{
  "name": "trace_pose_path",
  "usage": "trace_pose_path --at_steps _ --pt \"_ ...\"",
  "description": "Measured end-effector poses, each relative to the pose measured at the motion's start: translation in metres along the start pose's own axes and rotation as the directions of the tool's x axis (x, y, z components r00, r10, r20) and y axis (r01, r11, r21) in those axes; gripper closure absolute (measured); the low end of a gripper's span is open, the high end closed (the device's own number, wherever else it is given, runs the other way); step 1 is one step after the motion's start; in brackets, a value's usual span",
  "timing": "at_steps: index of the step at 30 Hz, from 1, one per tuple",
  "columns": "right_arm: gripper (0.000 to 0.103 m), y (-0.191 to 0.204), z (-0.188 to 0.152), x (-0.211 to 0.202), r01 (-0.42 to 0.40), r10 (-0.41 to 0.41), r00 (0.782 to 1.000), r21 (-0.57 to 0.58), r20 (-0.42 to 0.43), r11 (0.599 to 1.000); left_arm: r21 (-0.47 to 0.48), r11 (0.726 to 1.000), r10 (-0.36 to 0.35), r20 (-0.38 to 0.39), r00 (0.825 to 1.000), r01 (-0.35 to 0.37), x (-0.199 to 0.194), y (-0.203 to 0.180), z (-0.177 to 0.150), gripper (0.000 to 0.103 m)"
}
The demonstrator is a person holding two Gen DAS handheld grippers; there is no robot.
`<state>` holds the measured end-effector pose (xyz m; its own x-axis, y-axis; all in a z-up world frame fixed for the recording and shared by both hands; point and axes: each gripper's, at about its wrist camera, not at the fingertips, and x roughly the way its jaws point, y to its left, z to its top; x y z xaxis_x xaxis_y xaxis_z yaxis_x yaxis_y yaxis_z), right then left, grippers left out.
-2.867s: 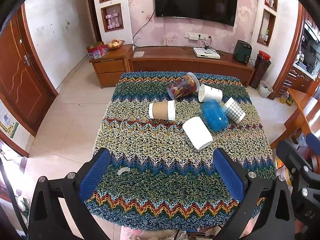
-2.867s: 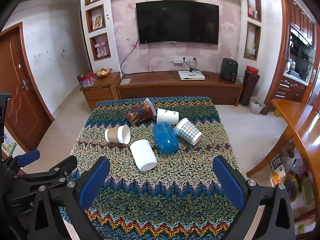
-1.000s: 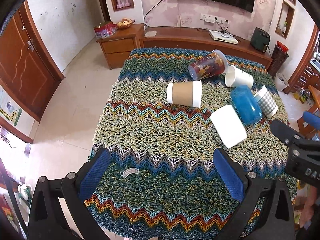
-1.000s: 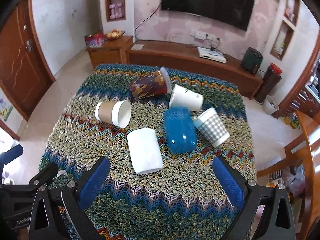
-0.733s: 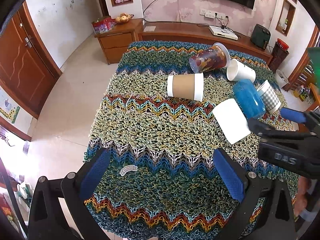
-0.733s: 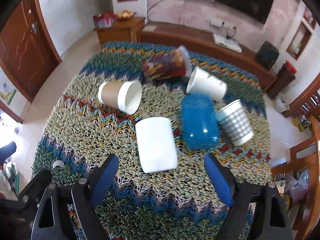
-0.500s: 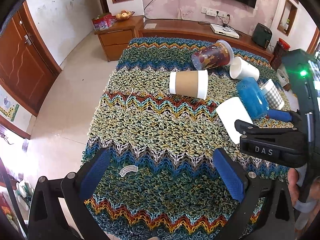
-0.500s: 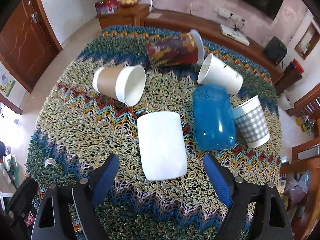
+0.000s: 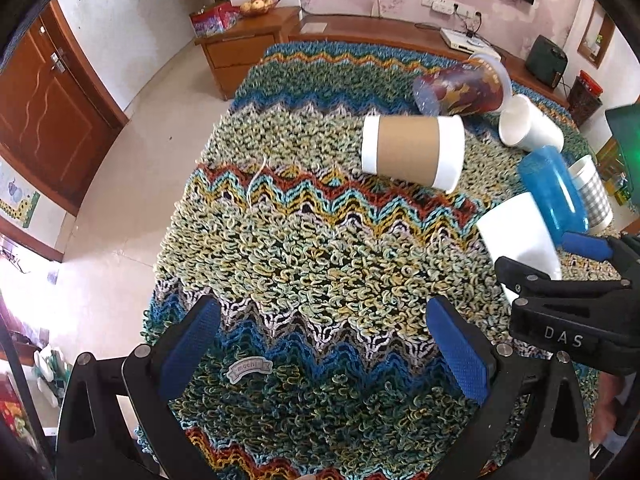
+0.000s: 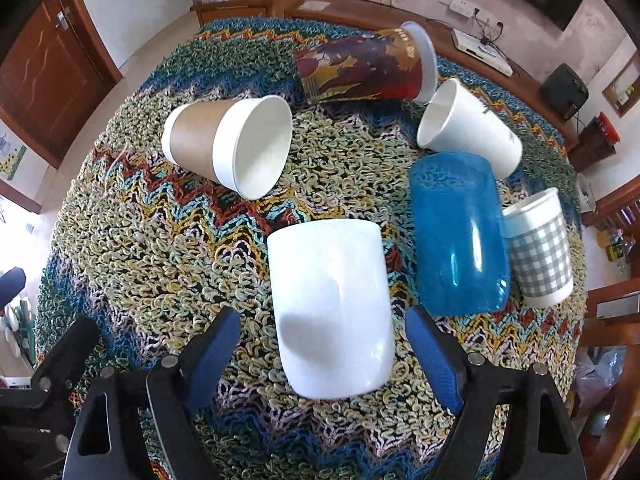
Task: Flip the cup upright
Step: 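Close the right gripper around the body of the white cup, then lift the white cup with the right gripper and carry it toward the left gripper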
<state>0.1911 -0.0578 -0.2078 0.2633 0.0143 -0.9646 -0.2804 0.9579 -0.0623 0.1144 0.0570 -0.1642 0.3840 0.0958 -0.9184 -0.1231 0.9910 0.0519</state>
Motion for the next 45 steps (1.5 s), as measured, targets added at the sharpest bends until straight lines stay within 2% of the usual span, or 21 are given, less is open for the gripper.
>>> trace_pose_path --at_steps 9,11,13,14,16,22,33,41,45 --pt "0.018 0.007 0.014 0.032 0.029 -0.031 0.998 -0.042 -0.059 0.999 -0.010 1.000 0.000 -0.038 0.999 0.000 0.015 0.005 -0.001 0.001" --pt "0.022 0.007 0.017 0.039 0.030 -0.033 0.997 -0.044 -0.076 0.999 -0.016 1.000 0.000 -0.042 0.999 -0.001 0.017 0.007 -0.001 0.001" --pt "0.034 0.005 0.020 0.048 0.030 -0.035 0.994 -0.044 -0.102 0.999 -0.021 1.000 -0.002 -0.045 0.999 0.001 0.018 0.008 -0.001 0.001" --pt "0.036 0.004 0.021 0.052 0.024 -0.029 0.993 -0.039 -0.115 0.999 -0.021 1.000 -0.002 -0.046 0.999 0.001 0.018 0.008 -0.001 0.001" --pt "0.037 -0.001 0.023 0.055 -0.008 0.006 0.992 -0.015 -0.124 1.000 -0.019 1.000 -0.002 -0.049 0.999 0.001 0.020 0.008 -0.001 0.001" --pt "0.038 -0.008 0.021 0.053 -0.038 0.041 0.992 0.021 -0.117 0.999 -0.019 1.000 -0.003 -0.055 0.998 0.002 0.022 0.008 -0.002 0.001" --pt "0.038 -0.033 -0.003 0.001 -0.081 0.087 0.993 0.083 -0.074 0.993 0.000 1.000 -0.001 -0.034 0.999 0.001 0.006 0.003 -0.006 0.001" --pt "0.038 -0.049 -0.053 -0.060 -0.142 0.153 0.987 0.185 -0.046 0.972 0.001 1.000 -0.009 0.008 1.000 0.009 -0.023 0.008 -0.014 0.001" --pt "0.038 -0.056 -0.080 -0.061 -0.179 0.196 0.980 0.274 -0.035 0.945 0.003 1.000 -0.016 0.030 0.999 0.016 -0.039 0.011 -0.021 0.001"
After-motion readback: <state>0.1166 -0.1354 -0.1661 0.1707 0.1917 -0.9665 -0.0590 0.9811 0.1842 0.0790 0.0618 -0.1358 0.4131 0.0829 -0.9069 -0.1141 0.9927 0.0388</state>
